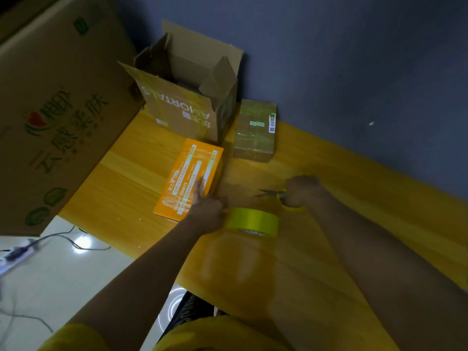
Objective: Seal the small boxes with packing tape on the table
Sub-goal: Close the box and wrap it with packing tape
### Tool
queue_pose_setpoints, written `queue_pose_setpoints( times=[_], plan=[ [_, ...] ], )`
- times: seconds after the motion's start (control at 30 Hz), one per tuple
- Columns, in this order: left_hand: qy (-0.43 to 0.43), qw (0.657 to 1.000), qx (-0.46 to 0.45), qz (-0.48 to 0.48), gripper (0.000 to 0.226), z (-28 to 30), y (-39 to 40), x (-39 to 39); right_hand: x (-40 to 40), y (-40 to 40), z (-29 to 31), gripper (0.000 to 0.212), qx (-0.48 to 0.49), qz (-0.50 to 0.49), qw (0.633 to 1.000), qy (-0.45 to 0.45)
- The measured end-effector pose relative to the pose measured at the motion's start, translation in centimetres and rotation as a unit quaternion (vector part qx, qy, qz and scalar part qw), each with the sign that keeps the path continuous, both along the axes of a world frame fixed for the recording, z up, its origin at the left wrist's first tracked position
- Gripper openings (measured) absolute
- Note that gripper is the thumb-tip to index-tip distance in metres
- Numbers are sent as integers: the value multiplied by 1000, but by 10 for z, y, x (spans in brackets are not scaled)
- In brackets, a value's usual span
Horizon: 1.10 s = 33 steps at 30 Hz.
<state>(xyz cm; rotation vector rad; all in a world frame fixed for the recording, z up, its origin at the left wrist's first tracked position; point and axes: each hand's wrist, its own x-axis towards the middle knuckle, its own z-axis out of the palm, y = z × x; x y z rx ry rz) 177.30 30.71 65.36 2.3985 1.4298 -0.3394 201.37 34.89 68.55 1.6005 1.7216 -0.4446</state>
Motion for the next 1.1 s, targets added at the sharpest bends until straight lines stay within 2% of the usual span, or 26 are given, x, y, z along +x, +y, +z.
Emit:
queue_pose_setpoints(
  times=[0.07,0.17,0.23,0.3,0.33,0.37,0.43,0.47,0.57,0.67,0.77,0.83,0.97,1.1],
  plan=[
    [-6,1000,4,-4,27,-2,-1,-1,1,-22,-25,38,31,-43,998,18],
    [-8,1000,12,3,30,-7,-1,-4,-4,-41,-45,39,28,-150,985,77],
    [-18,1000,5,16,31,-7,-1,-3,-11,-41,-42,31,89,-179,972,122],
    [-41,999,-9,35,19,-8,0,-1,-29,-40,-30,32,188,-200,928,253],
    [-52,998,-8,41,15,-9,1,0,-41,-39,-22,39,183,-215,902,326],
    [-58,997,-6,45,13,-9,1,1,-54,-40,-16,48,137,-219,891,373],
    [-63,997,-11,47,17,-8,-1,1,-73,-43,-19,57,36,-170,925,338],
    [-66,997,-15,46,18,-9,-1,0,-78,-46,-23,55,26,-150,941,304],
    [-82,995,-16,48,17,-8,-1,-3,-82,-45,-28,46,62,-172,945,271],
    [-89,995,-3,38,21,-9,-3,-4,-91,-43,-25,47,49,-206,949,234],
    [-93,993,25,72,35,-9,0,-10,-94,-51,-27,49,84,-257,933,235],
    [-75,995,12,67,30,-10,7,-20,-89,-58,-25,43,98,-273,925,244],
    [-31,999,-21,-9,25,-8,15,-32,-71,-66,-7,38,42,-283,911,296],
    [30,994,-12,-102,41,-3,15,-26,-60,-91,0,36,49,-359,855,372]
  ],
)
